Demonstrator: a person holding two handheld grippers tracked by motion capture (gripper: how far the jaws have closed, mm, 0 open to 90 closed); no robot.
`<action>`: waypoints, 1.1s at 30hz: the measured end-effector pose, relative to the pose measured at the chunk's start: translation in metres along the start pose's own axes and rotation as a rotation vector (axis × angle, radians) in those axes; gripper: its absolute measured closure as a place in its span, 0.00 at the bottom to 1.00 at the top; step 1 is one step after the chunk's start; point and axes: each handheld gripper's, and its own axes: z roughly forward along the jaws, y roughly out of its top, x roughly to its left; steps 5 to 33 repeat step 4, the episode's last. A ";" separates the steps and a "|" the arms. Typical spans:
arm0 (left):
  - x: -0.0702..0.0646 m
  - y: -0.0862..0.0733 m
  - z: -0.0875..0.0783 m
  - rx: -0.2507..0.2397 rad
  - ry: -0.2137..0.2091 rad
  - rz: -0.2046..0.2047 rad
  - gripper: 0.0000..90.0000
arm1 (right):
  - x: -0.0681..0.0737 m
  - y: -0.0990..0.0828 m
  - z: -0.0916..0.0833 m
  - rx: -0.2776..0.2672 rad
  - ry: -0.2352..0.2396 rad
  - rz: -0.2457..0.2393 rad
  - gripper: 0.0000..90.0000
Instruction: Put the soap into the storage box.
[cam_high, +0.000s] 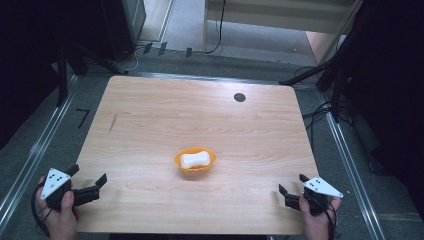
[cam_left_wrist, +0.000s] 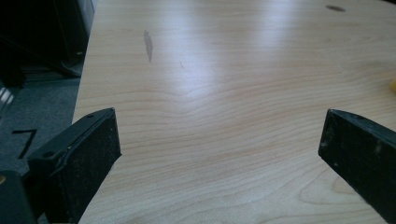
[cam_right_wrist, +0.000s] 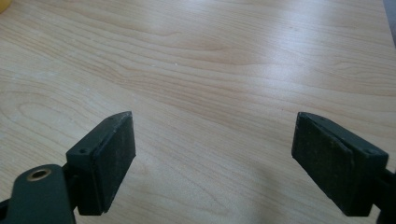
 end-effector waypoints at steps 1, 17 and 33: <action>-0.001 0.000 0.001 0.006 0.002 0.008 0.00 | 0.001 0.000 0.000 0.004 -0.003 0.000 0.16; -0.006 0.000 0.005 0.031 0.015 0.051 0.00 | 0.001 0.000 0.001 0.010 -0.005 -0.009 0.15; -0.006 0.000 0.005 0.031 0.015 0.051 0.00 | 0.001 0.000 0.001 0.010 -0.005 -0.009 0.15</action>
